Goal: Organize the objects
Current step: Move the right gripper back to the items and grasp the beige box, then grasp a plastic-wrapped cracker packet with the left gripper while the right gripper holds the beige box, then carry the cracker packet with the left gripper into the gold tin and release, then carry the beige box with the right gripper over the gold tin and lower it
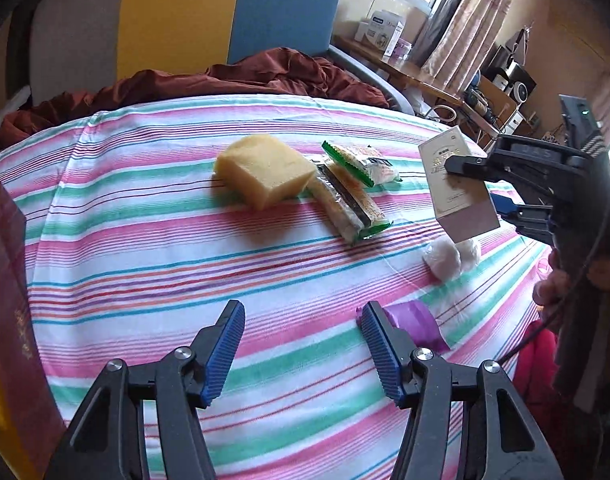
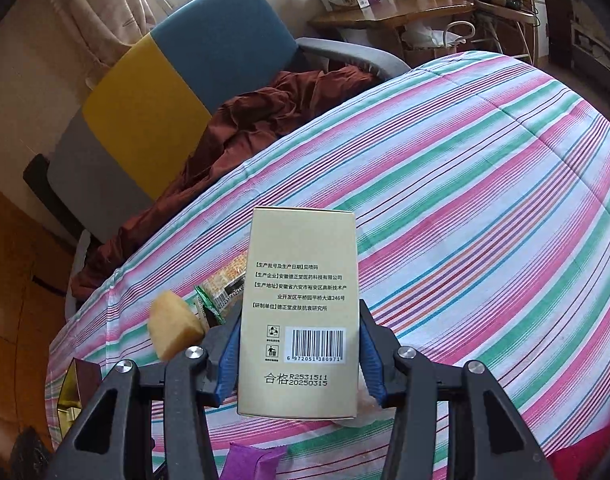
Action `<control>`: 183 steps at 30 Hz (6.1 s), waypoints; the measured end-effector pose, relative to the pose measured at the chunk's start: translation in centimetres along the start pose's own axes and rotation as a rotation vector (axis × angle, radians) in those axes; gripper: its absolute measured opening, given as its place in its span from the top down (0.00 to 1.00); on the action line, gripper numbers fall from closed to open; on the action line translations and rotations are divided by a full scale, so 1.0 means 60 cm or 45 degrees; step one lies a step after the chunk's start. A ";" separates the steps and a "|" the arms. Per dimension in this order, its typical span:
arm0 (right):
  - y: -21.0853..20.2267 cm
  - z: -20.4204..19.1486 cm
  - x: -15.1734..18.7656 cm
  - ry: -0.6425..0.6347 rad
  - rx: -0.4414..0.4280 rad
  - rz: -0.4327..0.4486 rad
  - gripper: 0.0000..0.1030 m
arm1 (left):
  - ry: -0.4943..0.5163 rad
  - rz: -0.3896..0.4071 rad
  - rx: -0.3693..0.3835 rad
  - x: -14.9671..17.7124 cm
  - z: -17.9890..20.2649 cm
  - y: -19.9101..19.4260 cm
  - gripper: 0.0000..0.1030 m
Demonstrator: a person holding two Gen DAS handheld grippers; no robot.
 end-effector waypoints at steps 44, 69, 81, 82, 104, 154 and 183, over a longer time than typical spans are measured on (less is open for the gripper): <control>0.037 -0.093 0.101 -0.336 -0.167 -0.269 0.51 | 0.237 0.041 -0.115 0.089 0.006 -0.005 0.50; 0.076 -0.108 0.171 -0.589 0.004 -0.330 0.49 | 0.212 0.168 -0.136 0.118 0.003 -0.023 0.48; 0.081 -0.101 0.179 -0.743 0.134 -0.261 0.51 | 0.210 0.171 -0.133 0.119 0.002 -0.023 0.48; 0.082 -0.100 0.179 -0.754 0.145 -0.251 0.51 | 0.208 0.172 -0.132 0.119 0.002 -0.023 0.48; 0.092 -0.079 0.179 -0.758 0.216 -0.274 0.52 | 0.218 0.172 -0.165 0.123 -0.002 -0.029 0.51; 0.094 -0.084 0.186 -0.861 0.257 -0.203 0.52 | -0.446 -0.111 -0.538 0.189 -0.553 -0.166 0.54; 0.092 -0.092 0.192 -0.906 0.291 -0.159 0.52 | -0.293 0.191 -0.726 0.223 -0.359 -0.327 0.41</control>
Point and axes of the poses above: each gripper's, at about its wrist camera, not at the fingertips, and y roughly the way its jaws point, z to its right, x to its underside, the point moved 10 cm from there along y, roughly the way its jaws point, and after that the axes turned 13 degrees about y, right-handed, at the moved point
